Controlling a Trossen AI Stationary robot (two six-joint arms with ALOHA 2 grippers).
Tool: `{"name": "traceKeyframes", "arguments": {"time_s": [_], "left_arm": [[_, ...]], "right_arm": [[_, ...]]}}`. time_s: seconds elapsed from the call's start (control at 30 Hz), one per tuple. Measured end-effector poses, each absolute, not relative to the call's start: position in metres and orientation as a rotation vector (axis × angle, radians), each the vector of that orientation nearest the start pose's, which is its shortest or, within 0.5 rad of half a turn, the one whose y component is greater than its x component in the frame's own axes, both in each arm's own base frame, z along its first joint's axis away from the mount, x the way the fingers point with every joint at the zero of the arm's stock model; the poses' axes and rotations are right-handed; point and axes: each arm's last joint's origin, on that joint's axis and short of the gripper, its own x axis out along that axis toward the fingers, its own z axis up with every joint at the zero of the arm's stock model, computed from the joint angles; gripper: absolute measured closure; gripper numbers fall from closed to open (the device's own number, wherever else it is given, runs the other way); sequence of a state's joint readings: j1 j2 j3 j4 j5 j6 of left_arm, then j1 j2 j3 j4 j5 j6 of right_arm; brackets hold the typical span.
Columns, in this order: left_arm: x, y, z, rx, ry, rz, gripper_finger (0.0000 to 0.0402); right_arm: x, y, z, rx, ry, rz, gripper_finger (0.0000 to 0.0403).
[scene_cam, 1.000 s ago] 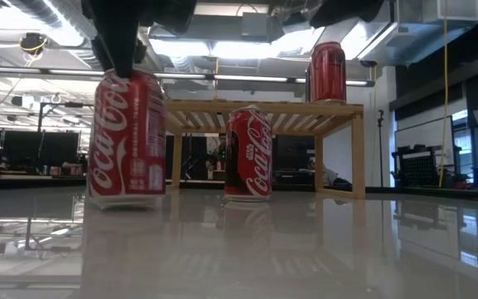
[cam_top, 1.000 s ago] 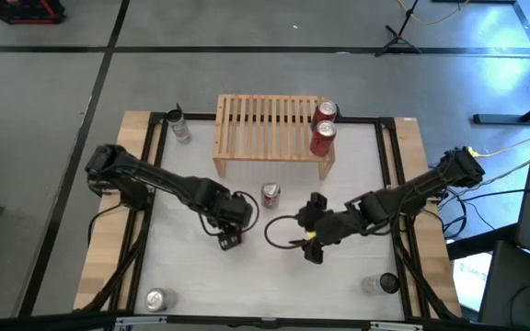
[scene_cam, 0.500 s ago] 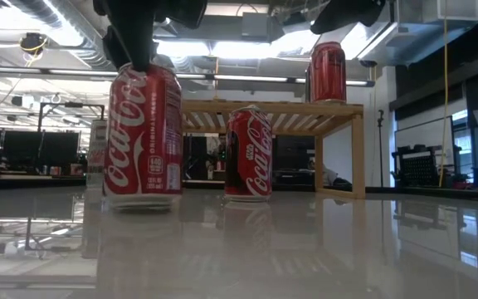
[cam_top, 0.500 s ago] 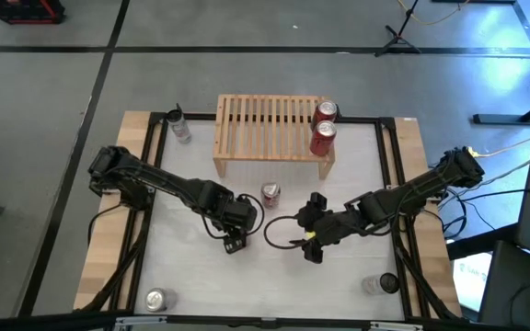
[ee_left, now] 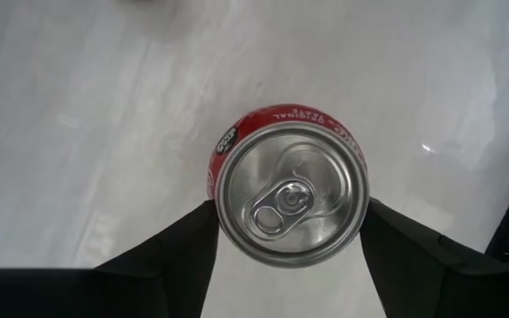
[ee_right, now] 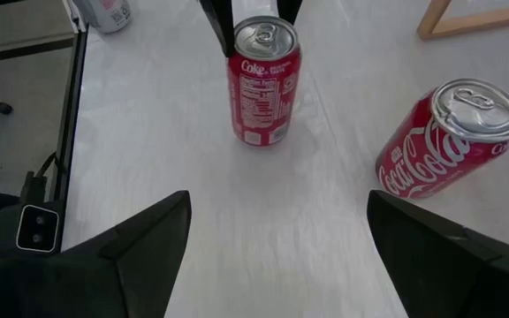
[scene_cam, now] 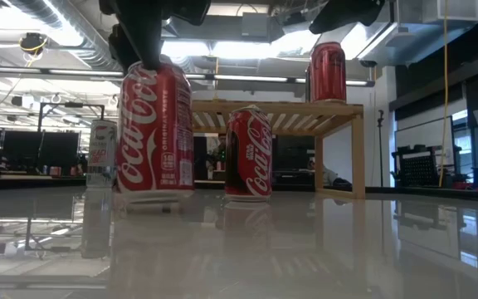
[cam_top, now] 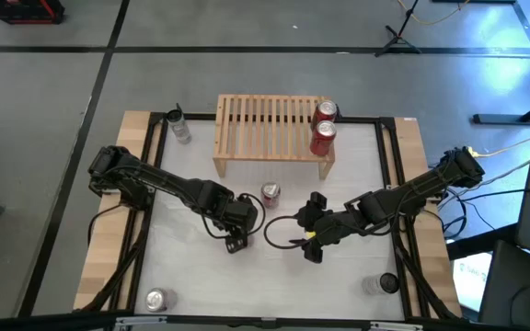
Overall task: Place canned beverage on shelf
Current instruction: Put the left red white soda can on the shelf
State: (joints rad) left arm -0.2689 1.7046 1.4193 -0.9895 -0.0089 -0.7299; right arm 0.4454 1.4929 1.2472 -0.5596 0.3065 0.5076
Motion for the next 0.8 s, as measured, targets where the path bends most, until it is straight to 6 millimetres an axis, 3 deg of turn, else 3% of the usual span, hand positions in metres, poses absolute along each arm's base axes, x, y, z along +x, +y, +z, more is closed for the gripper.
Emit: {"name": "traceKeyframes", "arguments": {"time_s": [0.27,0.37,0.57,0.7,0.8], "left_arm": [[0.322,-0.089,0.264,-0.479,1.31,0.167,0.0079],[0.314,-0.088,0.277,-0.468,1.317,0.137,0.0069],[0.271,-0.095,0.314,-0.236,1.21,0.11,0.0066],[0.24,-0.089,0.322,-0.129,1.089,0.214,0.0066],[0.218,-0.085,0.315,-0.175,1.014,0.155,0.0066]], "right_arm": [[0.291,0.129,0.298,0.194,0.744,-0.056,0.0072],[0.293,0.13,0.297,0.214,0.74,-0.058,0.0072],[0.315,0.145,0.277,0.282,0.717,-0.036,0.0072],[0.339,0.157,0.256,0.339,0.65,-0.022,0.0072],[0.353,0.164,0.238,0.386,0.63,-0.021,0.0072]]}}
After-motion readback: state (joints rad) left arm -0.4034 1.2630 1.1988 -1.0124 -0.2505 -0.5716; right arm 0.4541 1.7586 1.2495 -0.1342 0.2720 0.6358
